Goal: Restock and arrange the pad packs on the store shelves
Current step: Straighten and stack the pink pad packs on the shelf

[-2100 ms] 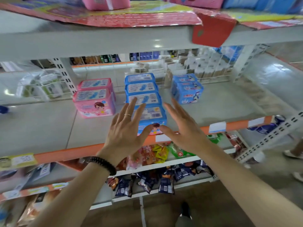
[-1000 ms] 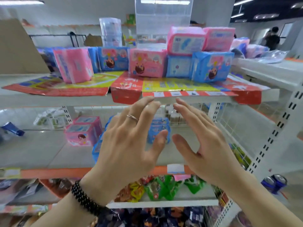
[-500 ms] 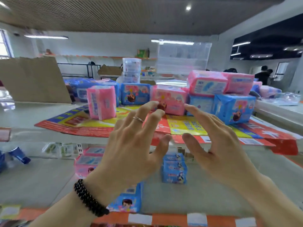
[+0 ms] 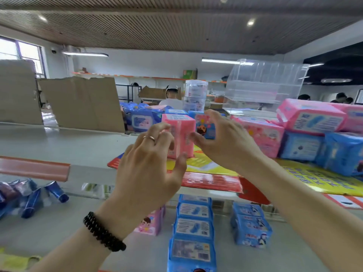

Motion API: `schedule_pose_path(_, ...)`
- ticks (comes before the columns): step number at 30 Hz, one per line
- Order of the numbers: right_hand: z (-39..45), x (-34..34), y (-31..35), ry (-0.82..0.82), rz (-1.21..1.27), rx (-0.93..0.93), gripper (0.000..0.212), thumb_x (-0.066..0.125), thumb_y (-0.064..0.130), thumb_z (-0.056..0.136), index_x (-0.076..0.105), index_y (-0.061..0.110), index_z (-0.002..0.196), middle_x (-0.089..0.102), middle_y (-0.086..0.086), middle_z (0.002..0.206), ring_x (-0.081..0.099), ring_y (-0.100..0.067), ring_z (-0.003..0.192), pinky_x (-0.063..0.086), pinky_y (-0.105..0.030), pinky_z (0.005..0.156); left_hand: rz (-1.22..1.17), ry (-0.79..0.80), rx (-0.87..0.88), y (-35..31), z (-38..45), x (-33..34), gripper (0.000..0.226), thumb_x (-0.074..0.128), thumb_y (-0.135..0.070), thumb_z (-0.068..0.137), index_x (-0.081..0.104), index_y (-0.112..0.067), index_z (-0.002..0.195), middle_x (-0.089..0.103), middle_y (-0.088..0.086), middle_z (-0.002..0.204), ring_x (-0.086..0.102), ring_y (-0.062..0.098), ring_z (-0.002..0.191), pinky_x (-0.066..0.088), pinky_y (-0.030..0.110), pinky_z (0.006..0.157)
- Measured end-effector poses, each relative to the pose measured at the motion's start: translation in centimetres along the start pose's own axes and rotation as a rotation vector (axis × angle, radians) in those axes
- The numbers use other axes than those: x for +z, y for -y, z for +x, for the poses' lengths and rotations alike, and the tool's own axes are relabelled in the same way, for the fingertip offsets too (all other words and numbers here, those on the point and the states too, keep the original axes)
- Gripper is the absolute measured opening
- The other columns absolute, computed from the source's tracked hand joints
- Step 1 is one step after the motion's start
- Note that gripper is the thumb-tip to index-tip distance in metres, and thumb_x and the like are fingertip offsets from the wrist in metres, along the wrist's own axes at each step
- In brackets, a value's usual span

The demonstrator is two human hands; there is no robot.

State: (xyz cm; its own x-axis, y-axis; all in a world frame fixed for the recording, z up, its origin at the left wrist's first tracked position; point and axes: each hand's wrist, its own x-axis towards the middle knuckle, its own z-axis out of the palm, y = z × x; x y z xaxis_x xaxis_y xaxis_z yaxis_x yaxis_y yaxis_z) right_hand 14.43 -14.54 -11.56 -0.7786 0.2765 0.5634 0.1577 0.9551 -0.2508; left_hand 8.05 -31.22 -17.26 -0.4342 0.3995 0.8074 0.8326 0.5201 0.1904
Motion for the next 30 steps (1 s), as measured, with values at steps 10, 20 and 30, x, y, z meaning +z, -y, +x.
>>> schedule_pose_path(10, 6.3, 7.2, 3.8, 0.095, -0.13, 0.244, 0.096, 0.051, 0.084, 0.076, 0.026, 0.022, 0.145, 0.056, -0.012, 0.13, 0.056, -0.034, 0.117, 0.045, -0.043, 0.083, -0.025, -0.014, -0.11, 5.9, -3.1, -2.2, 0.022, 0.055, -0.041, 0.086, 0.053, -0.022, 0.095, 0.053, -0.008, 0.136, 0.055, 0.017, 0.113, 0.039, 0.031, 0.079)
schedule_pose_path(20, 2.1, 3.5, 1.3, -0.271, 0.089, 0.0, 0.068, 0.065, 0.059, 0.069, 0.045, 0.025, 0.125, 0.062, -0.007, 0.115, 0.059, -0.029, 0.097, 0.042, -0.034, 0.073, -0.397, -0.037, -0.325, 5.8, -4.5, -3.4, 0.031, 0.056, -0.051, 0.083, 0.06, -0.023, 0.095, 0.064, -0.016, 0.115, 0.061, 0.002, 0.107, 0.053, 0.034, 0.088)
schedule_pose_path(30, -12.1, -3.2, -6.4, -0.563, 0.0, -0.633, 0.073, 0.062, 0.057, 0.089, 0.043, 0.004, 0.136, 0.057, -0.005, 0.131, 0.052, -0.026, 0.117, 0.038, -0.033, 0.099, -1.373, 0.205, -0.671, -4.8, -2.8, -4.6, 0.081, 0.044, -0.077, 0.073, 0.058, -0.012, 0.119, 0.073, 0.013, 0.093, 0.073, 0.033, 0.074, 0.06, 0.038, 0.061)
